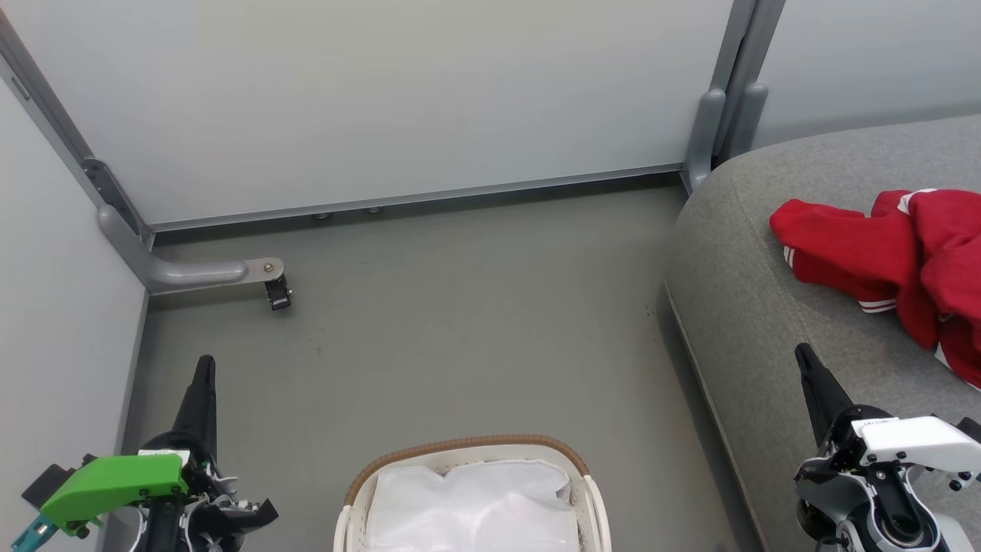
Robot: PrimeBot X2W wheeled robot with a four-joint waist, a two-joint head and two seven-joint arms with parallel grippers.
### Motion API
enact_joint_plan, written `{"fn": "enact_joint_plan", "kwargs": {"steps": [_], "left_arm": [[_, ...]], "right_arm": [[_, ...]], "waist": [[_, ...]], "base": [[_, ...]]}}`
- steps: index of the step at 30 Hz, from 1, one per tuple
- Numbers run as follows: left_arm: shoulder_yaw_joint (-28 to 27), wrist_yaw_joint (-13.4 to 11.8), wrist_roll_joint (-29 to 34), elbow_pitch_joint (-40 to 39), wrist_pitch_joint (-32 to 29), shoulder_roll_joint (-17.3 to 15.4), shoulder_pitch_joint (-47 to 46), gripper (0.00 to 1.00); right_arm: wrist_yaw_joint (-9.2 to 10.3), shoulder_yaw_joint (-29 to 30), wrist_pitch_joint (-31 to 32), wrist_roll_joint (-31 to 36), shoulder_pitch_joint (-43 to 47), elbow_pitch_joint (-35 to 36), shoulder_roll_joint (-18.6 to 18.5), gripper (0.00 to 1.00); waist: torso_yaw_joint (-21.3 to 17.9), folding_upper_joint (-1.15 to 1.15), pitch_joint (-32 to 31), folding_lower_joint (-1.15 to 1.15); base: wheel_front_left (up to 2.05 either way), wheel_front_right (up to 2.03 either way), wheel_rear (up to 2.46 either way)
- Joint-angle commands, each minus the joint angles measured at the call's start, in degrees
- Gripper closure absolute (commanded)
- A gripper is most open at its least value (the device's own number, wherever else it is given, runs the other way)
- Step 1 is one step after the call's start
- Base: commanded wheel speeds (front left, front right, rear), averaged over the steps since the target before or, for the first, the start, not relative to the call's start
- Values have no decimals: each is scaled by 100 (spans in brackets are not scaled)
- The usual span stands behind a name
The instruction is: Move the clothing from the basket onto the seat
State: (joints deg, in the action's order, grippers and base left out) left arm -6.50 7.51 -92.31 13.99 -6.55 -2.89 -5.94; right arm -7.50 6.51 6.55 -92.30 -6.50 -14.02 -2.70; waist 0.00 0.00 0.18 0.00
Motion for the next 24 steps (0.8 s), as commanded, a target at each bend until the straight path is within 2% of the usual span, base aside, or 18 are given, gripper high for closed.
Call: {"fn": "enact_joint_plan", "kwargs": {"steps": [1,24], "left_arm": [[-13,-4,-19,-6,-18,5,-59,100],[-12,-4,-19,-6,-17,4,-59,100]], "right_arm": [[2,12,17,-22,59,16,-34,100],[2,12,17,-22,59,15,-34,100]], "waist": [[0,0,0,0],[0,0,0,0]], "base": [[0,0,0],[0,0,0]]}}
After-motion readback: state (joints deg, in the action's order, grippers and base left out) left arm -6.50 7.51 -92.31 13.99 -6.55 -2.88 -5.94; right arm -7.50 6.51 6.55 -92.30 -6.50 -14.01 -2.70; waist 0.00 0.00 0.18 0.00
